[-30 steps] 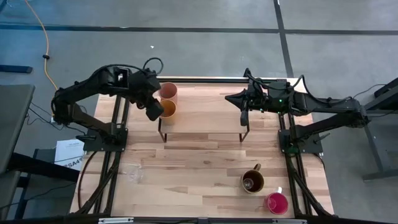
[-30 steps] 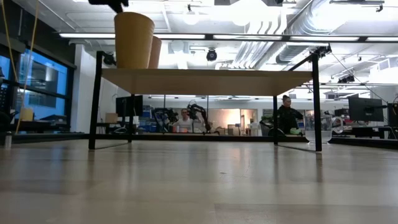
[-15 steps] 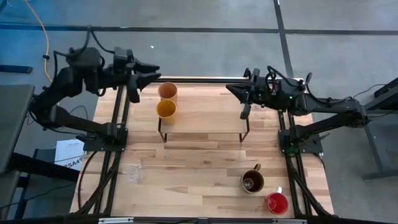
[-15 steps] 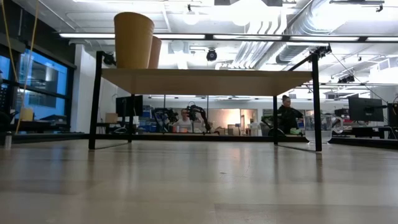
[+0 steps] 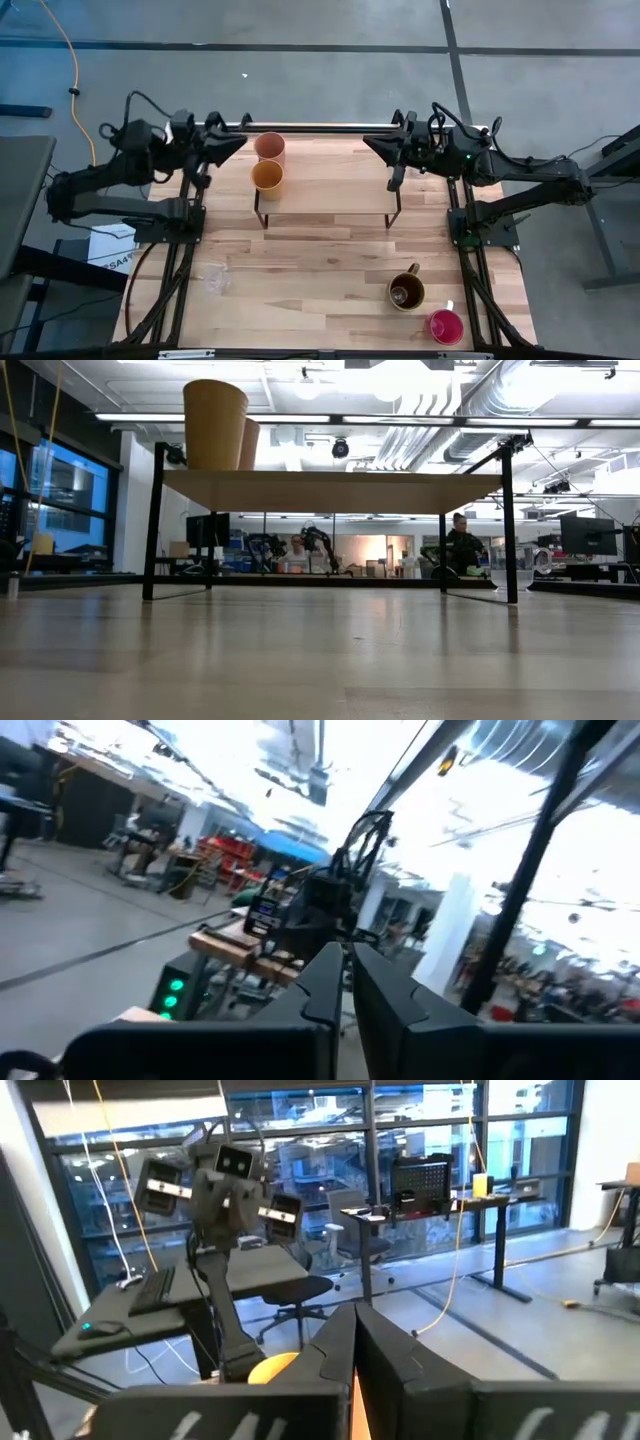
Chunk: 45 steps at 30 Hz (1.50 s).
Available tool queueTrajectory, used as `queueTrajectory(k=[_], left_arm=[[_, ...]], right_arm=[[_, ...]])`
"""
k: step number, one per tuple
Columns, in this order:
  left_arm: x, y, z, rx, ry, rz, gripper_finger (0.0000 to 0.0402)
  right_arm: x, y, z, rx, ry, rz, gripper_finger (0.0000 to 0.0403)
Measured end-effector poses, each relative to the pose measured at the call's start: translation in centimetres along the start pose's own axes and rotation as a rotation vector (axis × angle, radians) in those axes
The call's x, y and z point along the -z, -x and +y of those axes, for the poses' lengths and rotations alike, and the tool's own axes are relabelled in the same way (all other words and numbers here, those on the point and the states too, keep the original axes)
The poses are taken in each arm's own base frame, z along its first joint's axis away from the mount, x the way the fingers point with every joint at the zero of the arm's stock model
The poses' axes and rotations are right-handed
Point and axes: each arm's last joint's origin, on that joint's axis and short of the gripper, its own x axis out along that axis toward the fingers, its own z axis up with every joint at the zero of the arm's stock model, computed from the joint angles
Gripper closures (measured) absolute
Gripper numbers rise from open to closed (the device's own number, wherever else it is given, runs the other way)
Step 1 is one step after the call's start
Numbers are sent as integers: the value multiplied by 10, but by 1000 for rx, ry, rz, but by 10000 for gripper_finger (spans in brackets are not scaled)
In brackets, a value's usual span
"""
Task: Stack small to large cups/mugs on shelf
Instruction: Put the top transparent mug on the shelf
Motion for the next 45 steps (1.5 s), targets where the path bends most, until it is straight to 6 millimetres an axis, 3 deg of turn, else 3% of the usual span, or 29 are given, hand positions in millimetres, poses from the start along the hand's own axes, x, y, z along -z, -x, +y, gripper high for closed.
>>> queueTrajectory(k=[3, 7, 13, 18, 25, 31, 40, 45], left_arm=[[4, 13, 0, 35, 13, -3, 399], [5, 20, -1, 50, 4, 23, 384], [3, 20, 1, -27, 16, -12, 359], [3, 21, 2, -83, 68, -39, 350], [3, 19, 5, -167, 67, -65, 348], [4, 18, 7, -191, 66, -69, 348], [7, 17, 4, -96, 68, -11, 352], [8, 16, 4, -59, 69, 16, 394]], right_arm=[[0, 0, 0, 0, -9, 0, 402], [0, 0, 0, 16, -7, -1, 402], [5, 2, -9, 200, -40, 43, 391], [25, 17, -43, 415, -139, 288, 304], [59, 64, -92, 864, -325, 707, 153], [71, 95, -122, 1239, -501, 870, 120], [97, 75, -174, 1251, -599, 1044, 119], [118, 63, -188, 1182, -631, 1189, 119]])
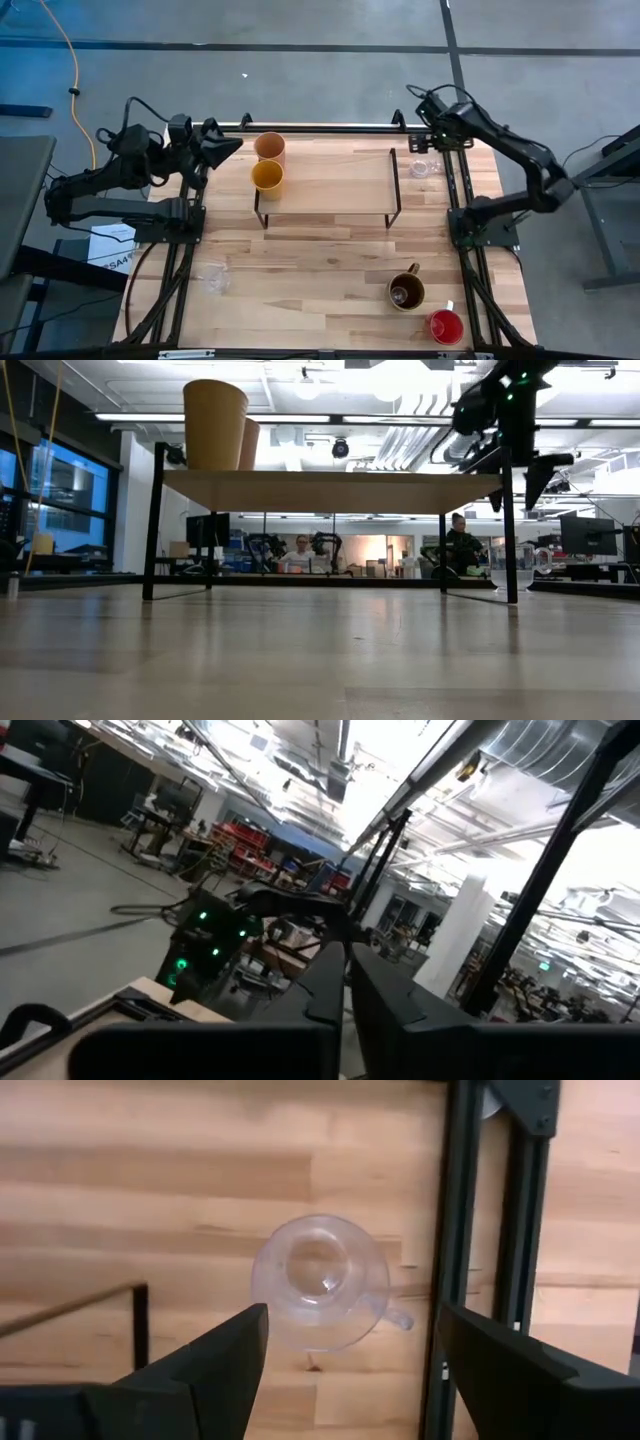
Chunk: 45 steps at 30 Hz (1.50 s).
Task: Stack small to large cups/mugs on shelf
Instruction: Put the top transparent mug on the shelf
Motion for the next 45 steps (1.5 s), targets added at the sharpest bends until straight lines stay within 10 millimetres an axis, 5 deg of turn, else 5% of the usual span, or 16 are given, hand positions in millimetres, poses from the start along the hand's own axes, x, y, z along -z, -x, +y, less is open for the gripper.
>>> queueTrajectory(k=[26, 45], left_arm=[[4, 0, 3, -39, 3, 33, 400], [2, 1, 2, -31, 6, 18, 399]], right_arm=[[-31, -74, 7, 146, -9, 209, 192], [-29, -86, 8, 178, 87, 289, 366]])
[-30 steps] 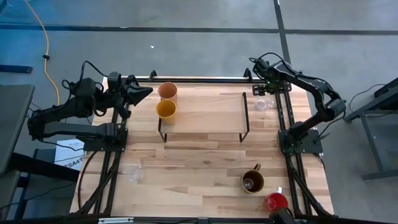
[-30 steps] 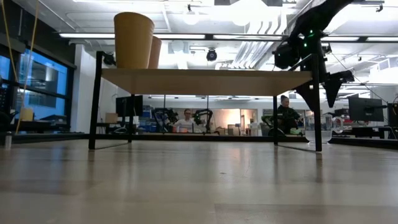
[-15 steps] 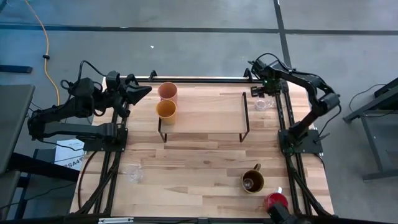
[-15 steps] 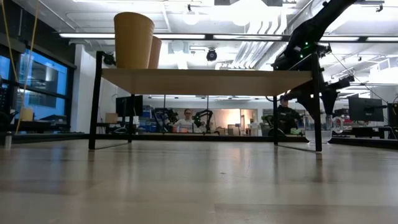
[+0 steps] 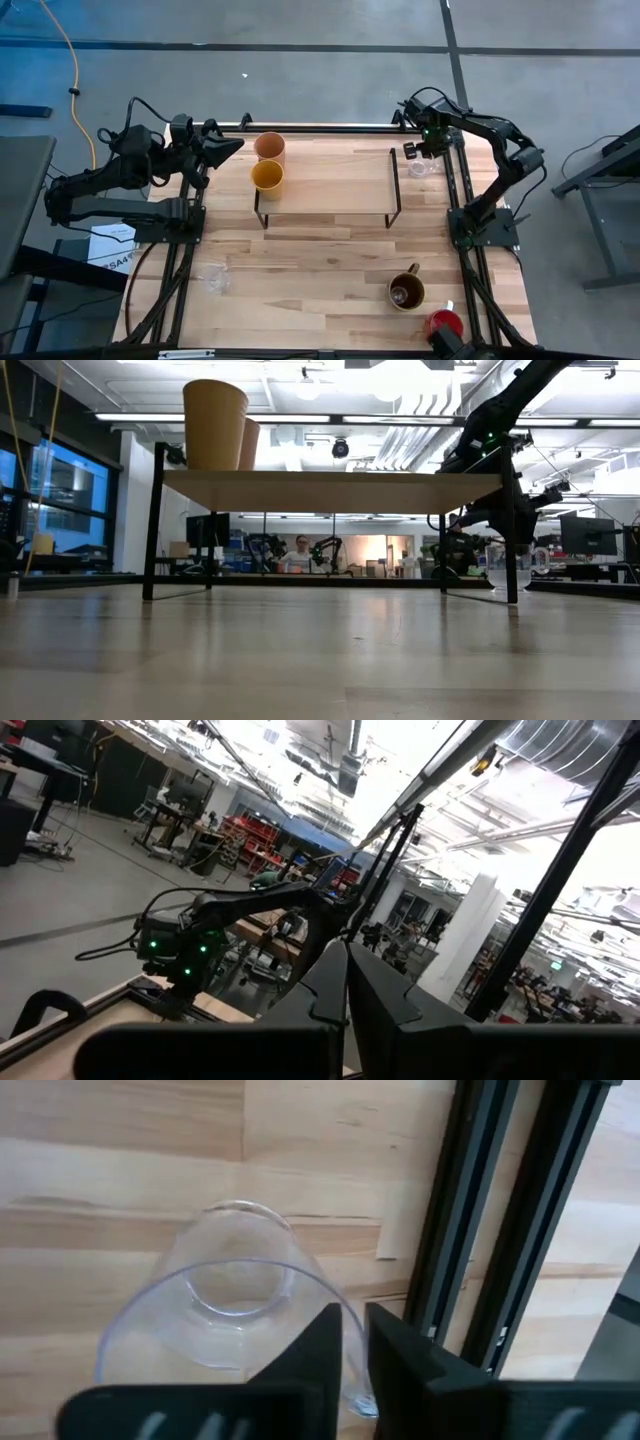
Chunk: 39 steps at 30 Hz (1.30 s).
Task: Stack small to large cups/mugs on shelf
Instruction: Put the top transparent mug on the shelf
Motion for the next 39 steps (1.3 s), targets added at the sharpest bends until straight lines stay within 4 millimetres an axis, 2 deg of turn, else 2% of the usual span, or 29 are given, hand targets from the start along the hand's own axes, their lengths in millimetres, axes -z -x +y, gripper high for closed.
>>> queueTrajectory(k=[4, 12, 16, 20, 22, 26, 29, 32, 39], left_arm=[[0, 0, 0, 0, 0, 0, 399], [0, 0, 0, 0, 0, 0, 399], [0, 0, 0, -1, -1, 0, 399], [0, 0, 0, 0, -1, 0, 399], [0, 0, 0, 0, -1, 0, 399], [0, 0, 0, 0, 1, 0, 399], [0, 0, 0, 0, 20, 0, 399], [0, 0, 0, 0, 22, 0, 399], [0, 0, 0, -1, 23, 0, 399]], right_arm=[[3, 3, -1, 3, 36, -6, 396], [21, 31, -6, 38, 60, -124, 402], [34, 62, -16, 17, 58, -211, 402], [45, 104, -30, -39, 73, -324, 402], [49, 128, -33, -96, 151, -397, 402], [52, 174, -31, -292, 413, -536, 403], [51, 201, -20, -399, 559, -617, 403], [48, 218, 0, -460, 624, -639, 403], [44, 234, 79, -555, 731, -586, 403]])
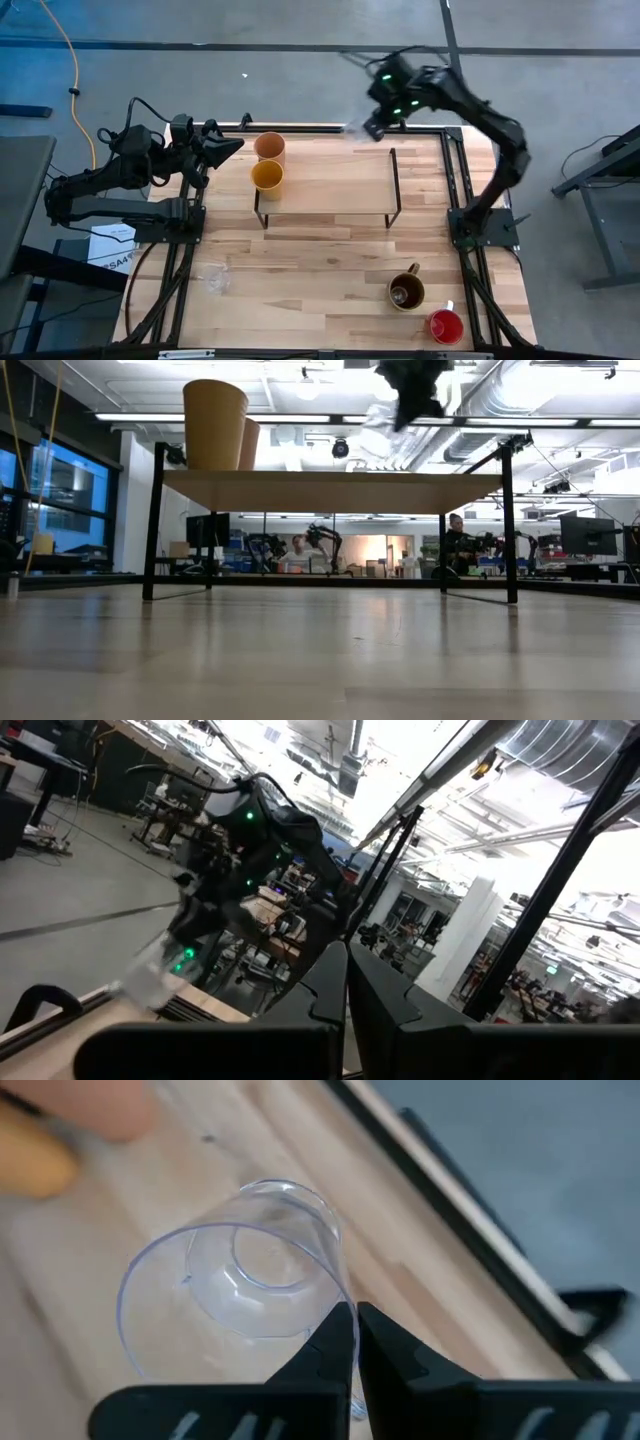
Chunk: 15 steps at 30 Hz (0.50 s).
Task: Stack small to large cups/mugs on shelf
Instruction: Put the top transparent mug on the shelf
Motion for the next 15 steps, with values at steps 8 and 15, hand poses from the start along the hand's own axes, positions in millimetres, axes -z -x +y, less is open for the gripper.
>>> queueTrajectory(k=[8, 15], left_arm=[[0, 0, 0, -6, 1, -3, 399], [0, 0, 0, -6, 0, -4, 399]], right_arm=[[-18, -39, 56, -68, 65, 123, 403], [-12, -50, 71, 35, 28, 264, 403]])
